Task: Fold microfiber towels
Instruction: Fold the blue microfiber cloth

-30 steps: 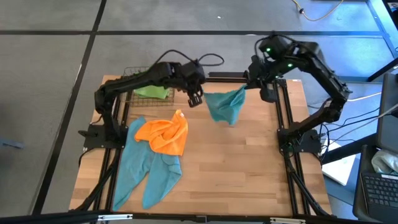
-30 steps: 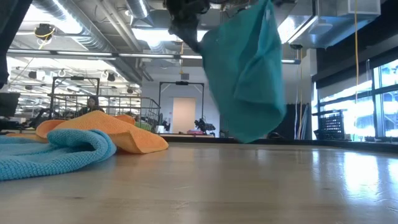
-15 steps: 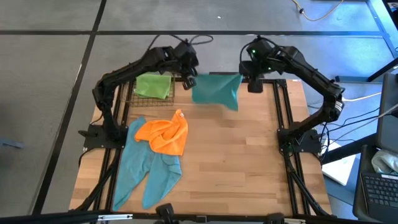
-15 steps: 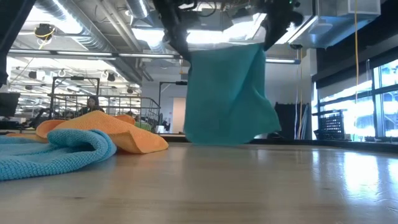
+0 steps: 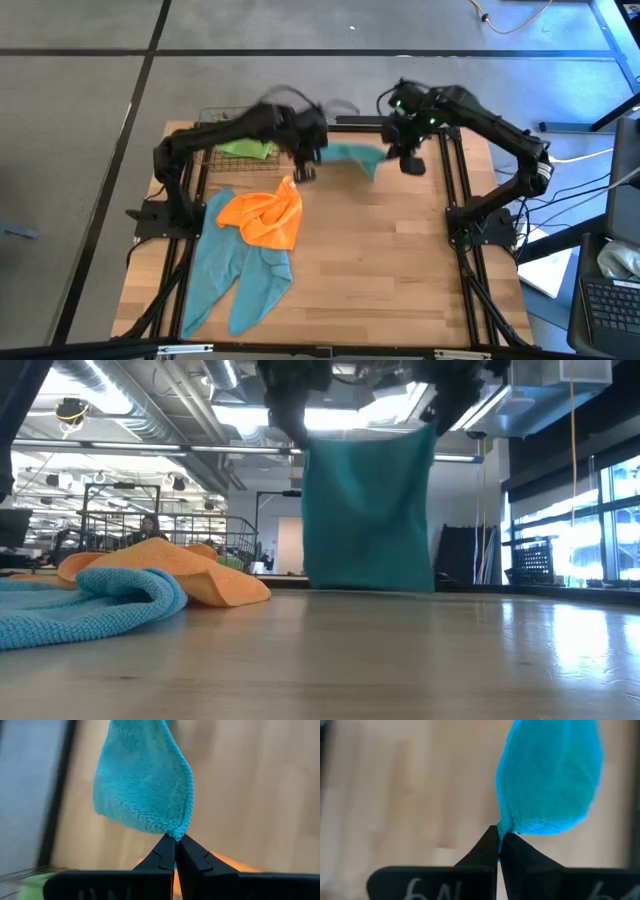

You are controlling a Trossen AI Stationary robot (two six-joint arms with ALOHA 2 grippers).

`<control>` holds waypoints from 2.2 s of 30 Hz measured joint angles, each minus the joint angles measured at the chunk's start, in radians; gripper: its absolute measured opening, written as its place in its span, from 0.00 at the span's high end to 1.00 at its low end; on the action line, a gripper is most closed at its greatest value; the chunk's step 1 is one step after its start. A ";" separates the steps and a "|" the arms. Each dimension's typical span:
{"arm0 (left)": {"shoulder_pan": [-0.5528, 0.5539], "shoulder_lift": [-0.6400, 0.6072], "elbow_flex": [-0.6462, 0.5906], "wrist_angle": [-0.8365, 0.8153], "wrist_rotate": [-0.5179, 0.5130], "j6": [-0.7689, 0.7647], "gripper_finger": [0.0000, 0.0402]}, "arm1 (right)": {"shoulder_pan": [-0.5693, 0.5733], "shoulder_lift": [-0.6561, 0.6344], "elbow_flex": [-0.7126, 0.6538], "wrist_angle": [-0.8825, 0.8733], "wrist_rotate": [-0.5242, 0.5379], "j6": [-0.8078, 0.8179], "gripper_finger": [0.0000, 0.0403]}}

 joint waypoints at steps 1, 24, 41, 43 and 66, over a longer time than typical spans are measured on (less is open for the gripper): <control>-0.024 0.000 -0.029 0.010 0.001 0.005 1.00 | 0.014 -0.001 -0.045 0.015 -0.029 0.001 0.97; 0.168 -0.162 -0.121 0.085 -0.107 0.102 1.00 | 0.127 -0.186 -0.239 0.302 0.659 0.230 0.98; 0.162 -0.157 -0.014 0.043 -0.168 0.073 1.00 | -0.021 -0.205 -0.207 0.435 0.607 0.460 0.97; 0.169 -0.156 -0.016 0.044 -0.195 0.073 1.00 | -0.067 -0.203 -0.204 0.449 0.243 0.376 0.96; 0.201 -0.196 -0.006 0.100 -0.193 0.097 1.00 | -0.113 -0.199 -0.174 0.492 0.387 0.356 0.97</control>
